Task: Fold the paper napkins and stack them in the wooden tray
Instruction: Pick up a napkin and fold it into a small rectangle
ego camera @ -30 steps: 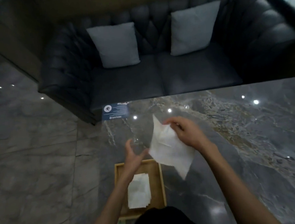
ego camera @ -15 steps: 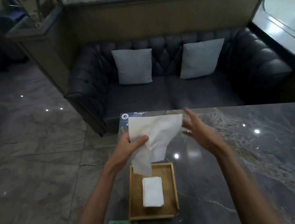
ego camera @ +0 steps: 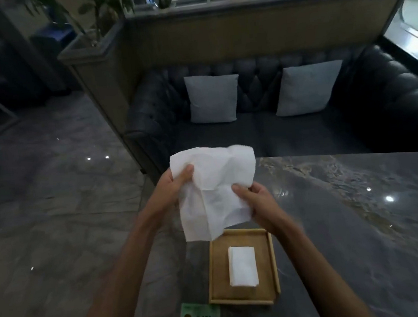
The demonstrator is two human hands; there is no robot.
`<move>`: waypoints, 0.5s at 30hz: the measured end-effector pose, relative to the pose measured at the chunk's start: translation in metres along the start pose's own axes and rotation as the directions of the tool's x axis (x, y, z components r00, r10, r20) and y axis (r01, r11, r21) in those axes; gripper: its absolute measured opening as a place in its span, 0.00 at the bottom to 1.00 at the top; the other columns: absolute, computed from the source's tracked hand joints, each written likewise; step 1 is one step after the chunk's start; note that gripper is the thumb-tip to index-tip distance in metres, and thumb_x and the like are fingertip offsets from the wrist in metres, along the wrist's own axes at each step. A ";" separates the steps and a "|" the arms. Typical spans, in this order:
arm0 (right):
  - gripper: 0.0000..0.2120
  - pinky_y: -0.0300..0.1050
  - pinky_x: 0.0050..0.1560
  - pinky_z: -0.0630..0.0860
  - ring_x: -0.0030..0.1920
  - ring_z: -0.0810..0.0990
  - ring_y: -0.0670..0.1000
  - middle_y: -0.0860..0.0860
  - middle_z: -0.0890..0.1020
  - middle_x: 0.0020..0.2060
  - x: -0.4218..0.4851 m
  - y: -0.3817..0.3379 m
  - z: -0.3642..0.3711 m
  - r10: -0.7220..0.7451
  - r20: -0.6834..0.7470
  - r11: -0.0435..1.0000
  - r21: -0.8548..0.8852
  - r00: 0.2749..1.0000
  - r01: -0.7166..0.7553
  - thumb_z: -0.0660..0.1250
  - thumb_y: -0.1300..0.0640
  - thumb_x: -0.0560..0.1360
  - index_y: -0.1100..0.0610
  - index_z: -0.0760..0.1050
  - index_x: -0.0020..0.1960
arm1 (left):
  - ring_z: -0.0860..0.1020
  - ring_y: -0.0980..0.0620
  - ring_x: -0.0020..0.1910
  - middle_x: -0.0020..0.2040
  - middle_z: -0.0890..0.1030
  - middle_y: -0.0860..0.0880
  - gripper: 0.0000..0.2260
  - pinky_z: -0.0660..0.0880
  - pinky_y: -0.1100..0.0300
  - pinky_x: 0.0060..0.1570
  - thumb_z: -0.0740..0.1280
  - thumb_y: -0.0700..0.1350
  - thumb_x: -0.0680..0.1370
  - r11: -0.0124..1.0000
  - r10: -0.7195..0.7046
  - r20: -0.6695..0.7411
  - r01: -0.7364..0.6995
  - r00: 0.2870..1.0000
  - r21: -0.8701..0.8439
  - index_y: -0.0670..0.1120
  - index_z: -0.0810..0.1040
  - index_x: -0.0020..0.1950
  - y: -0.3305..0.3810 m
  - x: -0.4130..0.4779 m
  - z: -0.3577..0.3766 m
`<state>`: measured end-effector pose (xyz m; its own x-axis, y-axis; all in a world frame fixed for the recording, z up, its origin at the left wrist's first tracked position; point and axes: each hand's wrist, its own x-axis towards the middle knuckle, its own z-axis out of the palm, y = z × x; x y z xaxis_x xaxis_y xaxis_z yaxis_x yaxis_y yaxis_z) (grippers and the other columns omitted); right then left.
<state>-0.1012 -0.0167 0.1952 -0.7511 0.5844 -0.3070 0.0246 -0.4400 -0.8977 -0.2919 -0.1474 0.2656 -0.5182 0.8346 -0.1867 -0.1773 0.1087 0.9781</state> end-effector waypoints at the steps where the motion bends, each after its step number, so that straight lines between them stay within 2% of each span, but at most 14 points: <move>1: 0.19 0.52 0.50 0.83 0.55 0.86 0.58 0.56 0.86 0.56 -0.002 -0.008 0.001 -0.017 -0.040 0.999 -0.028 0.999 0.015 0.74 0.49 0.75 0.56 0.79 0.63 | 0.85 0.52 0.42 0.48 0.86 0.49 0.15 0.82 0.58 0.37 0.71 0.59 0.75 0.999 -0.030 0.009 0.031 0.999 -0.027 0.51 0.82 0.56 -0.001 0.000 -0.004; 3: 0.16 0.46 0.43 0.83 0.48 0.87 0.53 0.52 0.87 0.51 -0.007 -0.024 0.000 -0.050 -0.115 0.994 -0.098 0.992 0.039 0.73 0.47 0.76 0.53 0.80 0.59 | 0.84 0.54 0.37 0.44 0.85 0.49 0.17 0.81 0.60 0.33 0.71 0.55 0.74 0.996 -0.072 0.054 0.075 0.996 -0.054 0.47 0.78 0.57 -0.006 -0.001 -0.010; 6: 0.11 0.41 0.38 0.82 0.44 0.87 0.49 0.49 0.87 0.46 -0.016 -0.041 -0.006 -0.106 -0.160 0.980 -0.184 0.981 0.076 0.71 0.48 0.77 0.52 0.80 0.57 | 0.86 0.49 0.47 0.51 0.87 0.45 0.18 0.82 0.58 0.41 0.74 0.46 0.73 0.994 -0.074 0.128 0.084 0.989 -0.073 0.44 0.77 0.61 -0.016 -0.003 -0.011; 8: 0.10 0.45 0.40 0.84 0.45 0.87 0.51 0.49 0.87 0.47 -0.023 -0.047 -0.012 -0.141 -0.179 0.966 -0.238 0.974 0.096 0.71 0.49 0.78 0.51 0.80 0.57 | 0.86 0.47 0.49 0.53 0.86 0.43 0.15 0.83 0.57 0.44 0.74 0.42 0.74 0.996 -0.036 0.132 0.047 0.991 -0.080 0.43 0.78 0.59 -0.019 -0.002 -0.005; 11: 0.10 0.51 0.47 0.85 0.48 0.87 0.52 0.49 0.86 0.51 -0.031 -0.054 -0.024 -0.196 -0.236 0.943 -0.311 0.952 0.117 0.70 0.49 0.78 0.47 0.79 0.59 | 0.85 0.48 0.48 0.51 0.87 0.45 0.09 0.83 0.56 0.45 0.70 0.37 0.78 0.999 0.010 0.076 -0.007 0.997 -0.032 0.44 0.79 0.57 -0.017 0.004 0.007; 13: 0.10 0.48 0.45 0.85 0.48 0.87 0.50 0.48 0.86 0.51 -0.035 -0.058 -0.033 -0.225 -0.273 0.933 -0.338 0.935 0.126 0.70 0.49 0.78 0.45 0.78 0.59 | 0.85 0.51 0.47 0.50 0.87 0.48 0.08 0.82 0.58 0.43 0.68 0.37 0.80 0.999 0.025 0.056 -0.026 0.998 0.019 0.46 0.79 0.57 -0.015 0.008 0.015; 15: 0.12 0.47 0.45 0.84 0.48 0.87 0.50 0.48 0.86 0.52 -0.038 -0.063 -0.043 -0.250 -0.286 0.930 -0.338 0.925 0.147 0.71 0.50 0.77 0.47 0.77 0.60 | 0.85 0.53 0.45 0.47 0.87 0.51 0.08 0.81 0.62 0.40 0.66 0.36 0.81 0.999 0.031 0.018 -0.032 0.999 0.028 0.47 0.79 0.56 -0.011 0.012 0.022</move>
<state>-0.0457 0.0177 0.2498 -0.5121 0.8458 -0.1499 0.1357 -0.0927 -0.9864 -0.2773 -0.1269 0.2550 -0.5084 0.8472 -0.1542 -0.1368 0.0973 0.9858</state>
